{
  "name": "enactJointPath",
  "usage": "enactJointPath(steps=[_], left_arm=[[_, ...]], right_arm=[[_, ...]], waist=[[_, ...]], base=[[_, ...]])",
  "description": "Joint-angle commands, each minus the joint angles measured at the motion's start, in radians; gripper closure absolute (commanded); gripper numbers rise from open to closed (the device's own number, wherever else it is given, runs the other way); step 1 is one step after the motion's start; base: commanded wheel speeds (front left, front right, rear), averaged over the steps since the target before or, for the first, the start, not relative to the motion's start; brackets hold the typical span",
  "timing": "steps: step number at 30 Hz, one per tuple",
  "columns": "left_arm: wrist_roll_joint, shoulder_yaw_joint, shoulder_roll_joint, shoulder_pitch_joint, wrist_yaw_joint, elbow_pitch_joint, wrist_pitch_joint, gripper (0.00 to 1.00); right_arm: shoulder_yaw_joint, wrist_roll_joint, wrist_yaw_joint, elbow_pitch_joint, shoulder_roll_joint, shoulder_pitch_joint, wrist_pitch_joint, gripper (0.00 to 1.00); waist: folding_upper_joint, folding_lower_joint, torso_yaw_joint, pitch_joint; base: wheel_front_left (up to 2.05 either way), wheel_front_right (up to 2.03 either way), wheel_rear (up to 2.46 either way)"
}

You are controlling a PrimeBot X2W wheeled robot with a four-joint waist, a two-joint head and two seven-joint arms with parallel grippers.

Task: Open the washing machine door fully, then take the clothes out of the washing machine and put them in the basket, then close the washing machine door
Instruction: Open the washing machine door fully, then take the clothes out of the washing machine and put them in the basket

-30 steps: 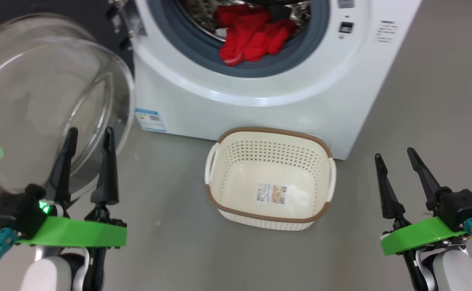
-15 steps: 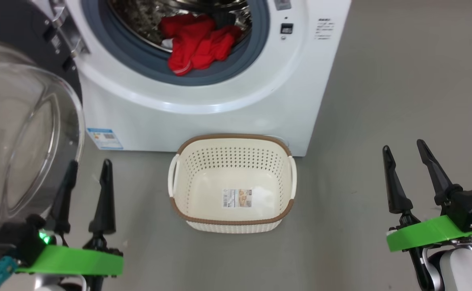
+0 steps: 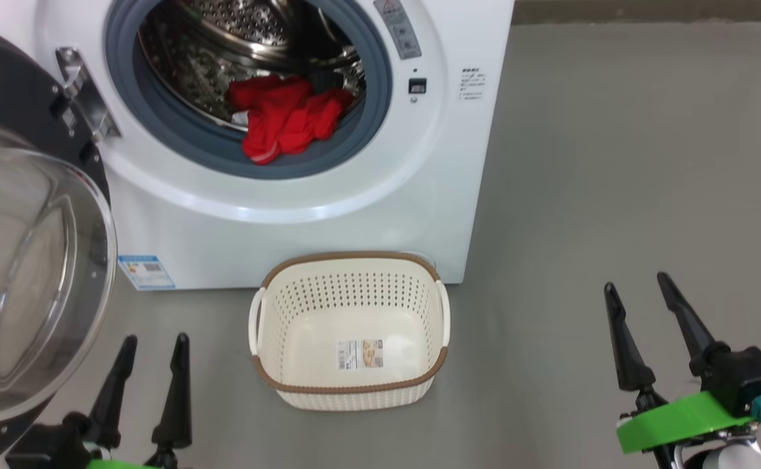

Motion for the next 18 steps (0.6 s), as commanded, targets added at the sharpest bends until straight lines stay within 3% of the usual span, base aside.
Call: enactJointPath(steps=[1, 18], left_arm=[[0.014, 0.036, 0.019, 0.005, 0.009, -0.014, -0.012, 0.0], [0.036, 0.018, 0.031, 0.046, 0.023, 0.01, -0.021, 0.0]], right_arm=[[0.03, 0.001, 0.005, -0.031, -0.004, 0.009, -0.009, 0.0], [0.019, -0.01, 0.005, -0.05, -0.004, 0.067, -0.009, 0.0]], waist=[[0.0, 0.0, -0.021, -0.029], [0.0, 0.0, -0.03, -0.062]], base=[[0.0, 0.0, 0.0], [0.0, 0.0, 0.0]])
